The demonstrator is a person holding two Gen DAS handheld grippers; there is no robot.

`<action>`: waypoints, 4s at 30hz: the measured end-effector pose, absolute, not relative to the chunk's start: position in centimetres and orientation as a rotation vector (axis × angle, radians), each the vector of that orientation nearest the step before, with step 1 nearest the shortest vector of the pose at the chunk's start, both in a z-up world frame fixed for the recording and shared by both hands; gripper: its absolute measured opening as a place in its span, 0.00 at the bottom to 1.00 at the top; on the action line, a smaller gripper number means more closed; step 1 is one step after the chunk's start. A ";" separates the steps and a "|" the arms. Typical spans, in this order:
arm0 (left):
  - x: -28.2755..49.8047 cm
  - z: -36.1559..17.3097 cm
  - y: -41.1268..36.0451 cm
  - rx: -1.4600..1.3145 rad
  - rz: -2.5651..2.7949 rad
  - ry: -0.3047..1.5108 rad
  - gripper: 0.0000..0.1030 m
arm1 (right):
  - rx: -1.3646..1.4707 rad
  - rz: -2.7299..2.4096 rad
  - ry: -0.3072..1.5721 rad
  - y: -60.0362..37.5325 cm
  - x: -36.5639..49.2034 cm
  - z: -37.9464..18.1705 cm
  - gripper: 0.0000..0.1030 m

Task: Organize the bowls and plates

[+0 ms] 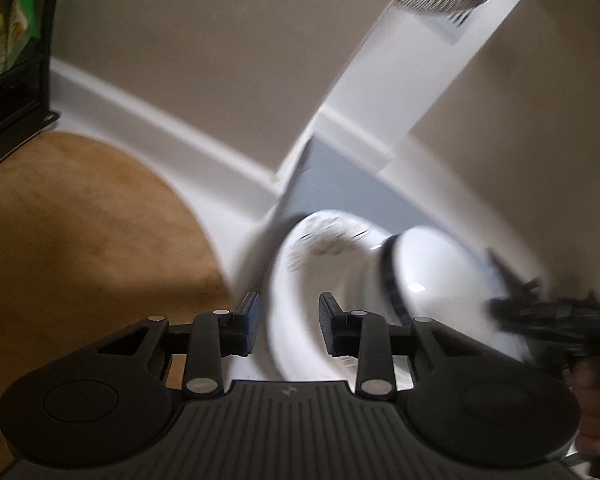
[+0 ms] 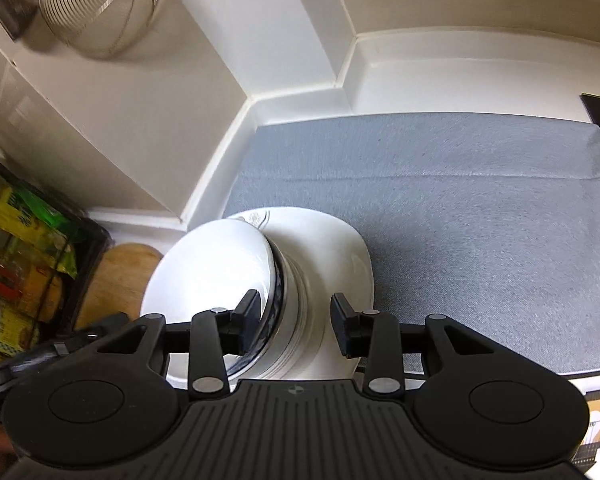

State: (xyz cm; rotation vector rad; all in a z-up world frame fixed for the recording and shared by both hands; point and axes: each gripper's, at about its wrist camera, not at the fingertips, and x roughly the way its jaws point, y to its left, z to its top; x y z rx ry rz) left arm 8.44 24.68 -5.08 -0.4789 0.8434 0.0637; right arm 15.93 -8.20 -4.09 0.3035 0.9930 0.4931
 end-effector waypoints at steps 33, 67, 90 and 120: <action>10.6 -9.1 22.0 -0.412 0.075 0.969 0.30 | 0.485 0.414 1.100 -10.1 17.0 -11.9 0.40; 14.9 -9.4 3.1 -0.273 -0.040 1.004 0.33 | 0.489 0.328 1.054 -24.7 19.0 -12.7 0.17; 5.3 -2.5 -2.5 -0.051 0.135 0.835 1.00 | 0.233 0.366 0.871 -29.8 9.8 -9.7 0.93; 9.6 -0.5 -2.8 0.092 -0.060 0.933 1.00 | 0.276 0.097 0.855 -23.8 4.3 -5.7 1.00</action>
